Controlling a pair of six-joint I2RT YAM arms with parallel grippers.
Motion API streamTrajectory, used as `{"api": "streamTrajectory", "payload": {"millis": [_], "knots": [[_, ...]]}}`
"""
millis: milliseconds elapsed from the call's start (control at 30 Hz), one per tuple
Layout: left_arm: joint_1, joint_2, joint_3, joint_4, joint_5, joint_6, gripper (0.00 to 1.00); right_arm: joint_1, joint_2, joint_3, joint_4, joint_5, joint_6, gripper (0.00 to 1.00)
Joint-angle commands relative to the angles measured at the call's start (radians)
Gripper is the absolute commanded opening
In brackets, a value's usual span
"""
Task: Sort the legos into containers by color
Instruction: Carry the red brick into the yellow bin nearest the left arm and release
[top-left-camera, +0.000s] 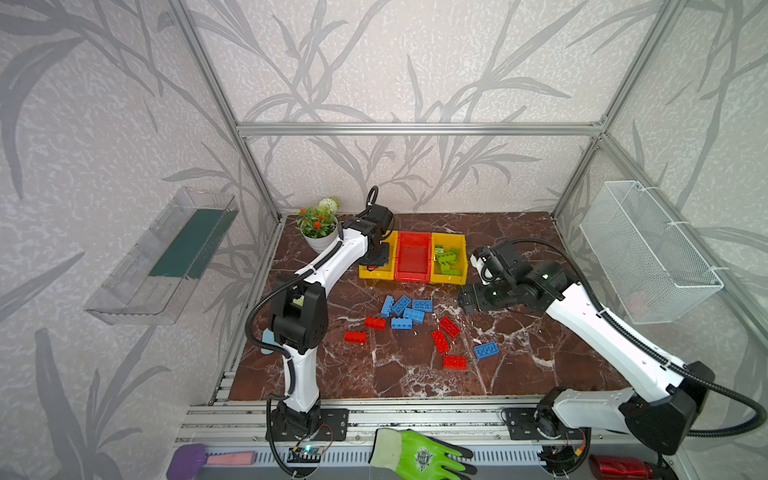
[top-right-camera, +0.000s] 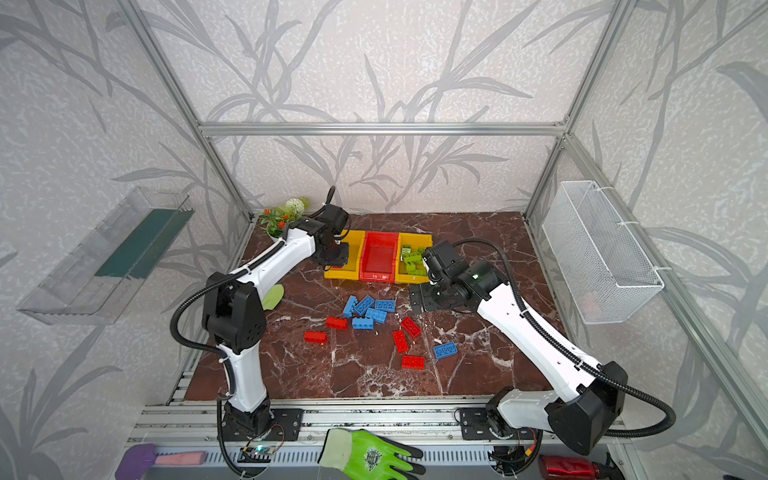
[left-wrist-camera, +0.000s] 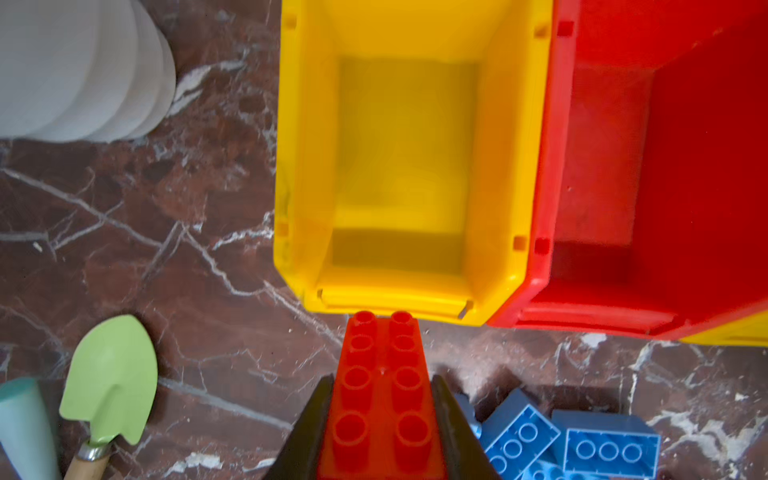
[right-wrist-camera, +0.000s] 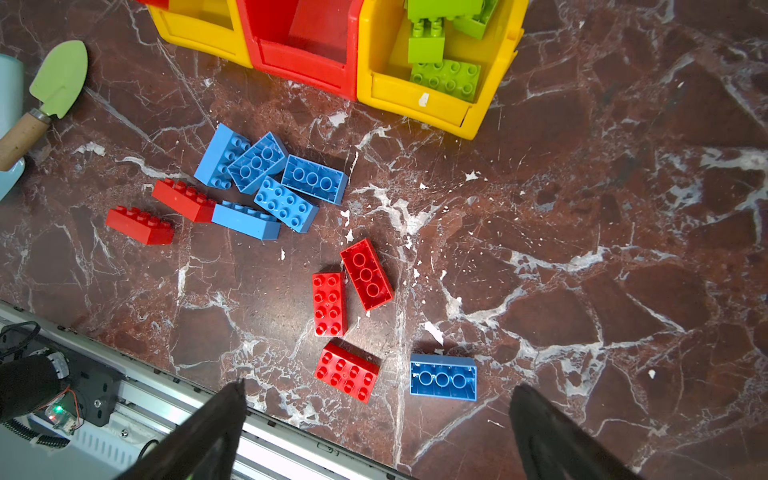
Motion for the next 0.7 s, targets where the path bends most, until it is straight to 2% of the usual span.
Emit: {"api": "streamTrajectory", "payload": {"millis": [0,233,300,400,467,500,567,667], "knots": [[0.005,0.097,0.112,-0.081,-0.014,0.021,0.21,0.002,-0.020,0.004,-0.006,0.031,0.007,0.99],[0.020,0.300,0.381,-0.152,-0.023,0.033,0.23,-0.004,-0.007,0.027,-0.031,0.044,0.023,0.99],[0.029,0.351,0.454,-0.178,-0.019,0.038,0.27,-0.006,0.004,0.038,-0.035,0.048,0.027,0.99],[0.044,0.408,0.534,-0.203,-0.006,0.042,0.43,-0.008,0.026,0.060,-0.041,0.052,0.028,0.99],[0.053,0.429,0.574,-0.212,0.004,0.040,0.63,-0.008,0.045,0.078,-0.040,0.055,0.027,0.99],[0.057,0.434,0.584,-0.214,0.012,0.038,0.67,-0.008,0.053,0.087,-0.039,0.057,0.024,0.99],[0.064,0.434,0.603,-0.214,0.032,0.034,0.74,-0.008,0.073,0.106,-0.033,0.058,0.017,0.99],[0.069,0.411,0.615,-0.211,0.044,0.025,0.78,-0.008,0.096,0.126,-0.015,0.057,0.008,0.99]]}}
